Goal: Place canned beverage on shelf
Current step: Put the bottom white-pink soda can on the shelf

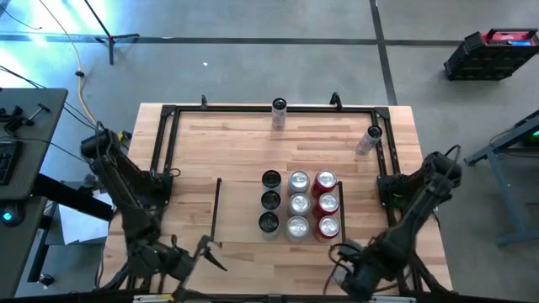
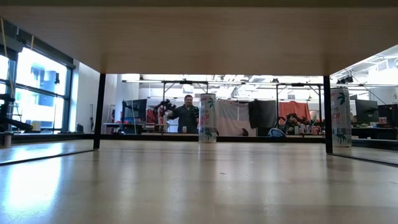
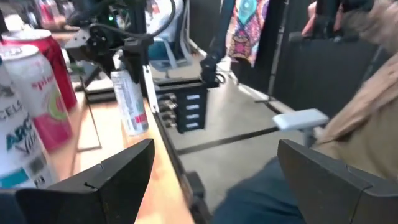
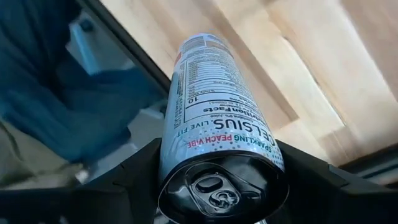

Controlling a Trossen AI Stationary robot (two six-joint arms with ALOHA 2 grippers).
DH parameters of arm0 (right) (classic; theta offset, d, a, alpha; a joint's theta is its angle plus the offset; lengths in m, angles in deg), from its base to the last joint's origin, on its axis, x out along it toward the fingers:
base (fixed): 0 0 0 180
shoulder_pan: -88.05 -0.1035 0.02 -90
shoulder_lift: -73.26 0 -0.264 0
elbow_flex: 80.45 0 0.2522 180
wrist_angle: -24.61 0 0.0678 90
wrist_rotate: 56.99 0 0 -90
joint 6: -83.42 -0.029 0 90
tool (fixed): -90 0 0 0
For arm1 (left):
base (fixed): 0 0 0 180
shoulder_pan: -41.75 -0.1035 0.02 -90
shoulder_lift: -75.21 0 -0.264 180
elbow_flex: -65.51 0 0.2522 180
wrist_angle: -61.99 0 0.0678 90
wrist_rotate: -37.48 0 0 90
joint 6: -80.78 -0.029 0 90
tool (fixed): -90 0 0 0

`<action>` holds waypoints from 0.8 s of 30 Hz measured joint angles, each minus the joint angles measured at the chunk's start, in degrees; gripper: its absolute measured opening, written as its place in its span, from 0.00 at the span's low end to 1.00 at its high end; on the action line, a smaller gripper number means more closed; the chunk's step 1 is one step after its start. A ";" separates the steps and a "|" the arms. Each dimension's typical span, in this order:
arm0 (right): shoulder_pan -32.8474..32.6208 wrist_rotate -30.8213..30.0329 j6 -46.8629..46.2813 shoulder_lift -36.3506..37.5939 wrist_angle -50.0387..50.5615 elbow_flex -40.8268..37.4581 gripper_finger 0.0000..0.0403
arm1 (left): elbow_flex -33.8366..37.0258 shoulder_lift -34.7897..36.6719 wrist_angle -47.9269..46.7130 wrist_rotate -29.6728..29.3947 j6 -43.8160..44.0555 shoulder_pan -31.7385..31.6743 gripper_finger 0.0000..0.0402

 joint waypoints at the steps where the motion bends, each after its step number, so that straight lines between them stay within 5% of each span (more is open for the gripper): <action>1: 0.58 1.18 1.97 -0.95 -0.24 0.32 0.62 | 0.01 1.03 -1.31 -0.01 1.42 0.47 0.82; 5: 2.27 2.81 9.88 -6.00 4.54 6.09 0.62 | 0.00 3.97 -3.98 -1.65 3.74 1.79 0.82; 12: 2.00 0.66 17.84 -14.61 27.34 23.91 0.62 | 0.00 5.08 -3.98 -5.64 1.35 1.90 0.82; 24: 1.18 0.20 20.16 -18.67 24.08 24.67 0.63 | 0.00 4.97 -5.41 -6.03 1.85 1.54 0.82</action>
